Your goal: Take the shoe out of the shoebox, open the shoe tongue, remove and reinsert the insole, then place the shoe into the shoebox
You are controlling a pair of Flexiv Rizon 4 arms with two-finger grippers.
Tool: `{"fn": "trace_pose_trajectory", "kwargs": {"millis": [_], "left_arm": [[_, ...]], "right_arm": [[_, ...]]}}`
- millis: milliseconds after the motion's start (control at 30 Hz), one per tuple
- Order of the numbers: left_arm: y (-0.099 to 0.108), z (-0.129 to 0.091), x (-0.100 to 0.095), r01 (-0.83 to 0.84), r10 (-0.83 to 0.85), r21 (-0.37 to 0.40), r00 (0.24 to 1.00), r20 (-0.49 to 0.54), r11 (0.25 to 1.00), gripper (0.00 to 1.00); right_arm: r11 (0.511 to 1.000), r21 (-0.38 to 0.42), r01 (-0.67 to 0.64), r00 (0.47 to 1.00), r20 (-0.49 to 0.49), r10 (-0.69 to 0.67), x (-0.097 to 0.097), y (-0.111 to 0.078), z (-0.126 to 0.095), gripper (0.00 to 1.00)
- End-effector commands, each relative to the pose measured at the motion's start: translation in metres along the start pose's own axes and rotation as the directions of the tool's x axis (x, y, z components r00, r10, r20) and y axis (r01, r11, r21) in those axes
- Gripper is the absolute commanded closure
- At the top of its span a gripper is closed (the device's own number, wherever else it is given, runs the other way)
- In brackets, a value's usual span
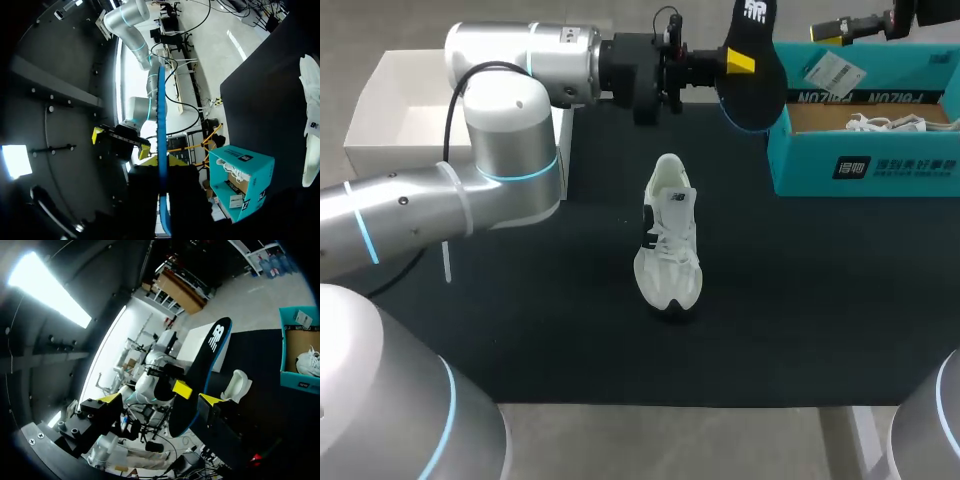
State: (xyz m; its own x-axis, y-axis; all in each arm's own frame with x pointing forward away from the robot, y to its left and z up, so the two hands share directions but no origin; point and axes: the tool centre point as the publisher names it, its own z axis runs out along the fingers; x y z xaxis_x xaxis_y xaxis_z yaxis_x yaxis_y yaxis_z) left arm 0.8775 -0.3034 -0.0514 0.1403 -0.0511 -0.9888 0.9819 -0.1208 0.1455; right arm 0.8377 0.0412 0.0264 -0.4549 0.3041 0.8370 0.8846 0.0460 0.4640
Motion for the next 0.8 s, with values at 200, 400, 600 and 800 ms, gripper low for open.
{"fn": "trace_pose_trajectory", "kwargs": {"millis": [200,400,600,800], "left_arm": [[0.002,-0.032,-0.003,0.067,-0.067,0.001,0.998,-0.015,0.998,1.0],[-0.001,-0.042,-0.001,0.055,-0.054,0.006,0.998,-0.03,0.998,1.0],[-0.009,-0.049,-0.005,0.038,-0.038,0.005,0.999,-0.012,0.999,1.0],[-0.013,-0.051,-0.006,0.031,-0.031,-0.001,0.999,-0.01,1.0,1.0]], "right_arm": [[0.982,-0.18,0.064,0.997,0.064,-0.053,0.009,-0.053,-0.015,0.0],[0.972,-0.236,-0.007,1.0,0.018,0.012,0.002,-0.077,-0.021,0.0],[0.957,-0.279,-0.076,0.997,-0.029,0.07,-0.015,-0.09,-0.024,0.0],[0.955,-0.281,-0.097,0.995,-0.035,0.091,-0.034,-0.087,-0.028,0.0]]}}
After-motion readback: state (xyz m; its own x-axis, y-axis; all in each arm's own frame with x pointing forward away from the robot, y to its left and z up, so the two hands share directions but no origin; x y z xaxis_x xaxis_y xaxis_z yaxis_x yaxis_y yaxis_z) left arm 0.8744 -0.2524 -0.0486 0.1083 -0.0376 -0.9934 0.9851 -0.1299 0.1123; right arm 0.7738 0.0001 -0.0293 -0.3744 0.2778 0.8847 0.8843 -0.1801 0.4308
